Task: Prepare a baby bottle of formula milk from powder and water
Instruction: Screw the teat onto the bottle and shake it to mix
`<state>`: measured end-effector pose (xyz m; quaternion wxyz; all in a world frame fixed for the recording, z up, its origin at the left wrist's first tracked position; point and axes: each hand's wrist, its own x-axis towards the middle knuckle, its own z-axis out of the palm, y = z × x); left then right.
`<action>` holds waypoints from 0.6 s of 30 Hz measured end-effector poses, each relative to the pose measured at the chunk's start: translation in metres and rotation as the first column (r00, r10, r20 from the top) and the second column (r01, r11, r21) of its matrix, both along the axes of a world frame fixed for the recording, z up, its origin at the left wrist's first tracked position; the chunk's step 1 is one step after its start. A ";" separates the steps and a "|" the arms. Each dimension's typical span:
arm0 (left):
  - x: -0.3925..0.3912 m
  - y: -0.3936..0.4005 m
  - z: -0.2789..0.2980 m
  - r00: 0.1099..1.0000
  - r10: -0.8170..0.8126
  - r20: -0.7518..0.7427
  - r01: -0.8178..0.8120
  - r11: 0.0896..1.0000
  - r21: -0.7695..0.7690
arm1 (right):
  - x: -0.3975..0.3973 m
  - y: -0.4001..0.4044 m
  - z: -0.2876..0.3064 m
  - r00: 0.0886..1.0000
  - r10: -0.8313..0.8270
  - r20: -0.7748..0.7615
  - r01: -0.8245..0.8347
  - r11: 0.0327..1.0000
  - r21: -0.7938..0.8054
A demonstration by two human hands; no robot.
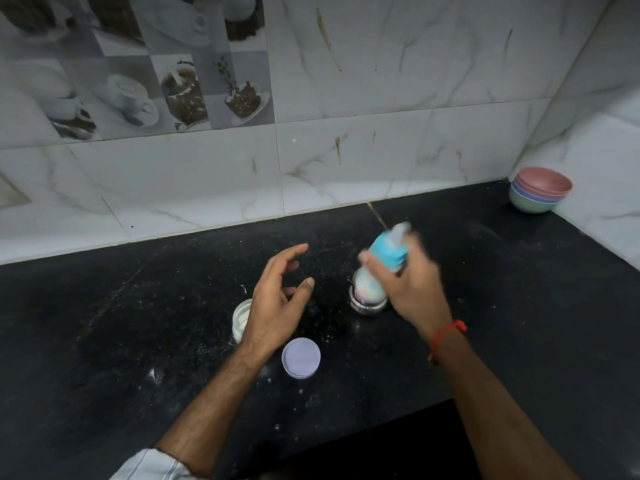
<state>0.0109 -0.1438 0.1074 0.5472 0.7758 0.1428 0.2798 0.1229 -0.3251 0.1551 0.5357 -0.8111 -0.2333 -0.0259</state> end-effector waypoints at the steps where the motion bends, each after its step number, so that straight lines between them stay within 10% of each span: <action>1: 0.000 -0.001 0.000 1.000 -0.007 -0.002 0.007 1.000 0.007 | 0.002 0.000 -0.011 0.996 0.028 -0.089 -0.041 0.988 -0.148; 3: 0.000 -0.001 0.002 1.000 -0.011 0.005 0.011 1.000 0.028 | 0.002 -0.002 -0.015 0.991 0.015 -0.130 -0.033 0.990 -0.134; 8: -0.001 0.000 -0.002 1.000 0.007 -0.004 -0.007 1.000 0.011 | -0.012 -0.006 0.022 0.980 -0.140 0.139 0.057 0.878 0.475; 12: -0.001 -0.006 0.002 1.000 -0.018 0.006 0.018 1.000 -0.004 | -0.001 -0.004 -0.005 0.993 -0.098 -0.063 0.099 0.995 0.016; 18: -0.001 -0.001 0.002 1.000 0.001 0.013 -0.001 1.000 0.006 | -0.007 -0.011 0.016 0.973 -0.205 0.107 0.121 0.843 0.523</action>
